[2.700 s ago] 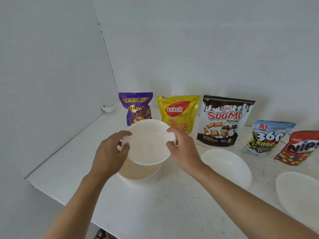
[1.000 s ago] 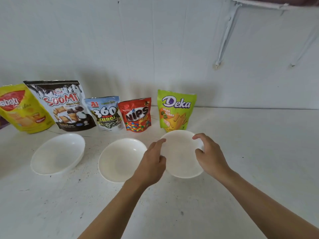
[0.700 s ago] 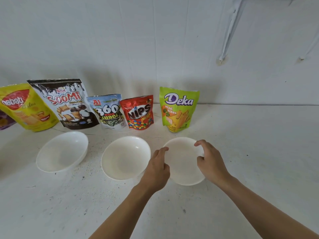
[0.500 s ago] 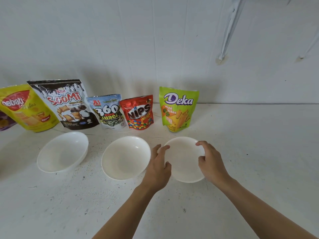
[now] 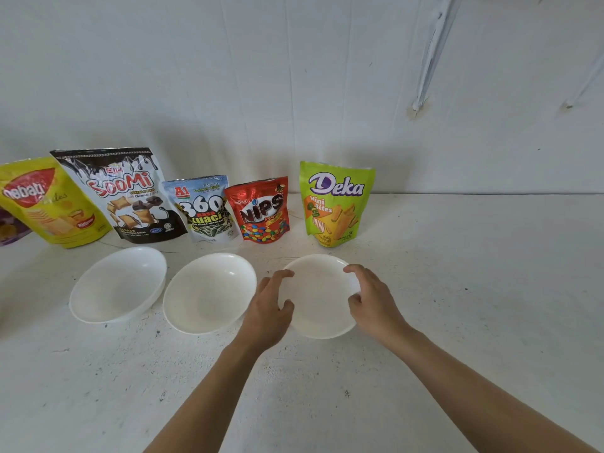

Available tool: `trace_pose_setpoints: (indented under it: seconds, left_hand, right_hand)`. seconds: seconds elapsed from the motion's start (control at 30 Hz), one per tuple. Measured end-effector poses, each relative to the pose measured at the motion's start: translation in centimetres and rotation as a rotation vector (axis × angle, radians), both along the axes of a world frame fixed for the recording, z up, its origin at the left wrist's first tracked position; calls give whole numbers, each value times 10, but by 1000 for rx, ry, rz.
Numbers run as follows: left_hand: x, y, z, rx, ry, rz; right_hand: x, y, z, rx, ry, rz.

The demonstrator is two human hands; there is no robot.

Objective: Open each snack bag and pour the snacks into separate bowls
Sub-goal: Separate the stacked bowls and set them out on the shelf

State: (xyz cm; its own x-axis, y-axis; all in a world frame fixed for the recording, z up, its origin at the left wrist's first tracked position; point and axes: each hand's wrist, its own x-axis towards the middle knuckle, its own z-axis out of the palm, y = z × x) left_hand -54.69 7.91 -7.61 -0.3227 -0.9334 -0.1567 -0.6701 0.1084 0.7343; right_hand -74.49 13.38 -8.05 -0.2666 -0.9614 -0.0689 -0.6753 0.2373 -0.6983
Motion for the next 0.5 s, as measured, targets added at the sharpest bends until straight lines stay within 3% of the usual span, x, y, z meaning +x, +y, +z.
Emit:
trace_pose_setpoints:
  seconds: [0.5]
  left_hand:
    - [12, -2, 3, -16, -39, -61]
  right_hand:
    - [4, 1, 3, -26, 18, -3]
